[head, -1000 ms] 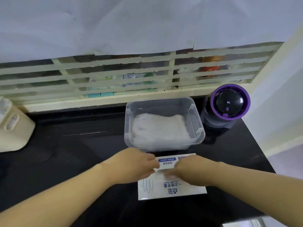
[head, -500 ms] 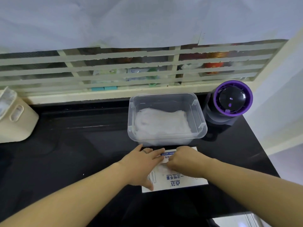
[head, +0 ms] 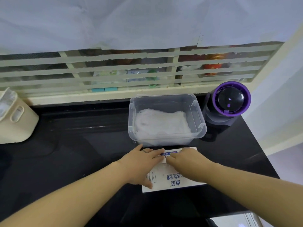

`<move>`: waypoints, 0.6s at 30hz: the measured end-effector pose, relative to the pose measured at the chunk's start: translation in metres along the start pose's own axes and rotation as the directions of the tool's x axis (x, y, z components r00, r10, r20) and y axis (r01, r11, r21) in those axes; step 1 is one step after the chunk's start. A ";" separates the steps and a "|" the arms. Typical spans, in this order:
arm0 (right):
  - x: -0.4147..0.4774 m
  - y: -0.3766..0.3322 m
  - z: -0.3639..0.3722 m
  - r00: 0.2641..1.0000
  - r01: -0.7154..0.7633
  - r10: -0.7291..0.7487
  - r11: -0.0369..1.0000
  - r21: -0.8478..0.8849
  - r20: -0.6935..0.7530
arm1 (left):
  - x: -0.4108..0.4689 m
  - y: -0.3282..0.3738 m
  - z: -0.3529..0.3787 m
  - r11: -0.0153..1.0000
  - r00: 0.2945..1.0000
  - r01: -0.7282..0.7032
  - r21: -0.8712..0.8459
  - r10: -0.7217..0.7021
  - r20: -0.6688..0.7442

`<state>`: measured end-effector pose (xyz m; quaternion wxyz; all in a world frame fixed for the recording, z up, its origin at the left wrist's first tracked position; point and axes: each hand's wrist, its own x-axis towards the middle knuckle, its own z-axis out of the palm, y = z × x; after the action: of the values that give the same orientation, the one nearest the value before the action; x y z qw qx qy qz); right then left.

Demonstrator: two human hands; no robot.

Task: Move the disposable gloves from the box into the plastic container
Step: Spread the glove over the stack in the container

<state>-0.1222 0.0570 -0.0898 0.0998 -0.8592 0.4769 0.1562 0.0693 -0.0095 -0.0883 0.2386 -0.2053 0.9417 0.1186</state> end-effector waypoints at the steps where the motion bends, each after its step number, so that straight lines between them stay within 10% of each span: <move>1: -0.002 -0.003 0.005 1.000 -0.021 0.021 1.000 0.024 -0.020 | -0.002 -0.002 0.000 1.000 1.000 0.001 -0.015 -0.001 -0.002; 5: -0.004 0.001 0.014 0.968 -0.087 0.111 0.990 0.113 -0.224 | -0.004 -0.001 0.005 0.997 1.000 0.027 -0.077 -0.027 -0.006; 14: -0.012 0.001 -0.038 0.996 0.056 -0.040 0.978 0.203 -0.083 | -0.003 0.006 0.009 0.998 0.998 0.054 -0.011 -0.055 -0.035; 18: -0.011 0.017 -0.080 0.979 -0.099 0.145 0.953 0.287 -0.142 | -0.005 0.008 0.005 0.999 0.999 0.046 0.018 -0.046 -0.027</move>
<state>-0.1285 0.0315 -0.0118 0.1709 -0.8152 0.5529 0.0231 0.0719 0.0004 -0.0891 0.2308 -0.2261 0.9409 0.1014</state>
